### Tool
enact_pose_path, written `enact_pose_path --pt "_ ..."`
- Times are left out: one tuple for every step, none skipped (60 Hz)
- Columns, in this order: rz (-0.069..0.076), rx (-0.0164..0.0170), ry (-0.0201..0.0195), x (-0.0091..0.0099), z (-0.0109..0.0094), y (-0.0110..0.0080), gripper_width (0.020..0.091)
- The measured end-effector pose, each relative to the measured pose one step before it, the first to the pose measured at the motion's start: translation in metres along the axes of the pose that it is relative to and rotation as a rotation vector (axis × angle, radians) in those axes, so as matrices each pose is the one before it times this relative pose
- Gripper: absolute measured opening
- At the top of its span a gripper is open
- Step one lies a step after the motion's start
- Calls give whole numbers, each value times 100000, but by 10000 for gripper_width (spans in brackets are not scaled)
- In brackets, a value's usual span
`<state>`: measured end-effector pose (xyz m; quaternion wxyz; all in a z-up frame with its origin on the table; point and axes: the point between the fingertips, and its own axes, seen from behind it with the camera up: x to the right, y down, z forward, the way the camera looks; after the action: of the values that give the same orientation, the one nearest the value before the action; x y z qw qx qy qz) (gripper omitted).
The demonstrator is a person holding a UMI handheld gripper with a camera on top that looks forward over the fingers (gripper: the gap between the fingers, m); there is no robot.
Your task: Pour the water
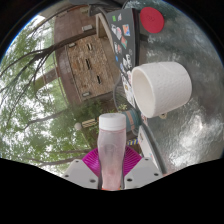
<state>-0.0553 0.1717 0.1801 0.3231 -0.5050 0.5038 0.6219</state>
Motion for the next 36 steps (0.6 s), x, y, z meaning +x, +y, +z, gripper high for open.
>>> enact_pose_path --pt "5121 -14 -2673 -371 149 -308 251" --pt "4565 -221 -2674 -302 337 -458 251" --pt "4099 -177 -2506 -330 199 -230 252" --pt "5268 890 -609 -1405 77 258 253" --pt "1816 -752 -2952 759 823 -599 252" --pt "2905 -320 -1991 -145 -65 -64 253" --pt "2695 -272 -1762 -140 -74 -30 253" --pt "2570 -137 -1545 -82 -93 -31 253" --pt "2577 44 -1172 -2 -154 -76 252" --pt "2498 201 -979 22 -177 -132 251" --pt "2234 441 -835 43 -211 -195 252" --pt "2372 4923 1642 -495 1503 -307 252" --pt "1609 783 -380 35 -299 -254 252" --pt "1391 682 -139 116 -294 -227 252" --pt "2268 -3072 -1456 -790 -2174 546 251" --pt "548 4676 1805 976 2440 -1425 252" --pt "971 427 105 145 -251 -218 252" --pt "950 403 90 135 -254 -238 253" --pt "969 243 70 103 -253 -183 253" --pt "1007 -4148 -1744 -196 -1678 -369 252" --pt "461 4347 1957 59 2025 -215 252" --pt "152 -535 286 53 -211 -15 252" --pt "-173 -766 633 117 -154 59 252" --pt "-309 -892 776 -26 -326 176 252" --pt "-912 -954 1011 -104 497 -4 252" --pt "-1434 -1453 1192 135 -179 352 252" --pt "-1858 -1527 1274 34 -185 407 252" --pt "-2220 -1277 1242 -344 267 22 252" --pt "-2976 -1984 1878 -11 -193 533 252" --pt "-3529 -2114 2177 -45 -199 587 252" --pt "-4372 -2361 2360 -106 -195 658 252" --pt "-6911 -6578 379 -95 -722 132 251" --pt "-6200 -2514 2451 -255 -287 672 251" --pt "-7229 -2662 1726 -233 -1736 1971 251" --pt "-7250 -1301 3268 -484 1470 -1716 251" --pt "-8375 -1783 2657 -460 -427 260 250"
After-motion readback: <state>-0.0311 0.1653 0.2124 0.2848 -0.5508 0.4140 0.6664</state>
